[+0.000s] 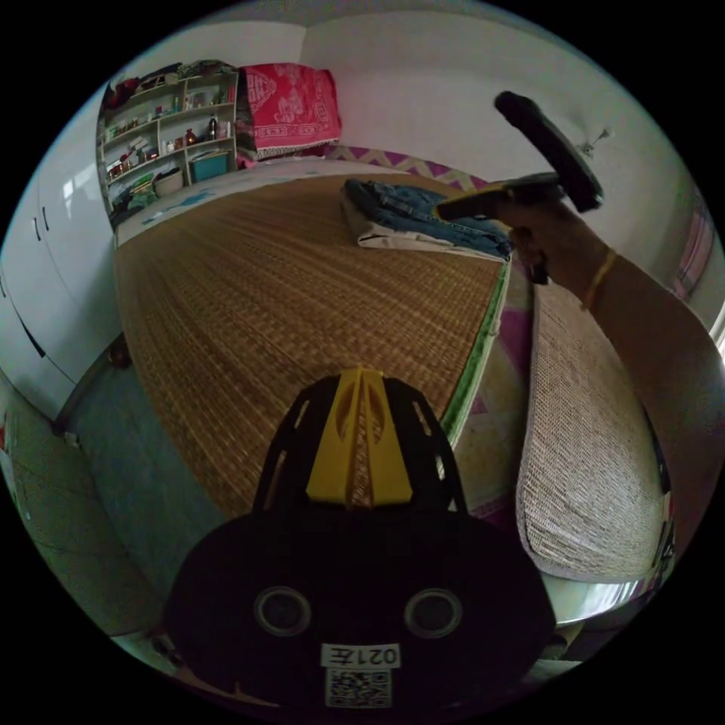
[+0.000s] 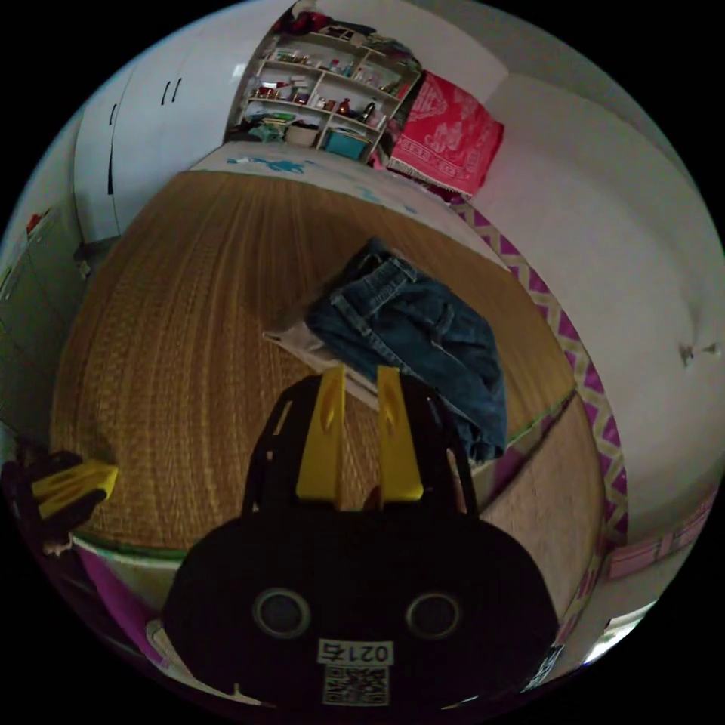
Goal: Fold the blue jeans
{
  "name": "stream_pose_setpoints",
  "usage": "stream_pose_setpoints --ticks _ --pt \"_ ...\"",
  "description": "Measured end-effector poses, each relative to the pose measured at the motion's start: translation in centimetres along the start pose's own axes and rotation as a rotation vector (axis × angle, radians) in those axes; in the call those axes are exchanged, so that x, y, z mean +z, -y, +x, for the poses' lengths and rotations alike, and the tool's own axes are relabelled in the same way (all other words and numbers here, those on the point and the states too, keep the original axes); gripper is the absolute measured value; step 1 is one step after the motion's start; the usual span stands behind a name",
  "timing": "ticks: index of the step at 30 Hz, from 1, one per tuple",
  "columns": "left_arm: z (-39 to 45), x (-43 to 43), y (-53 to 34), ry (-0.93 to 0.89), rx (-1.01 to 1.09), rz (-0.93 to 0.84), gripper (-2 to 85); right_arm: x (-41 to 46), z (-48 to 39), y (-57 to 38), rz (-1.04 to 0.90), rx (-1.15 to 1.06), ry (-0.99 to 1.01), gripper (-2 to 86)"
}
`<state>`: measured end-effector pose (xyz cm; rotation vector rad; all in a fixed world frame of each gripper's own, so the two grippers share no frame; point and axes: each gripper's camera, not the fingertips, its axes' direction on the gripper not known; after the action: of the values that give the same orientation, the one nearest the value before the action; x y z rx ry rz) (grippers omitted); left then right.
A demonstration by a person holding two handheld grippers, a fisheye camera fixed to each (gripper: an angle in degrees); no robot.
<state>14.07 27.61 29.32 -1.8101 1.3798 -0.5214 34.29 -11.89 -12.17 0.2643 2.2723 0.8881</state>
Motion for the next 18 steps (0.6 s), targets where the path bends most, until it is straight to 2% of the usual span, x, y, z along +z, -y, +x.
stream_pose_setpoints --ticks 3,8,11,15,18 --pt "0.1 -0.2 0.0 0.007 0.002 -0.002 -1.0 3.0 -0.8 2.7 -0.021 -0.06 0.076 12.9" --pt "0.7 -0.3 0.2 0.029 0.01 -0.002 -1.0 7.4 -2.2 5.5 -0.085 -0.11 0.05 15.9" --pt "0.9 -0.4 0.4 0.02 0.004 -0.003 -1.0 9.0 -1.1 5.9 -0.087 -0.019 0.138 14.1" --pt "1.4 -0.4 0.9 0.015 -0.001 -0.005 -1.0 9.4 -0.3 5.1 -0.05 0.054 0.14 8.0" --pt "2.0 -0.3 1.2 0.017 -0.001 -0.006 -1.0 7.7 3.4 4.0 0.009 0.196 0.267 5.5"
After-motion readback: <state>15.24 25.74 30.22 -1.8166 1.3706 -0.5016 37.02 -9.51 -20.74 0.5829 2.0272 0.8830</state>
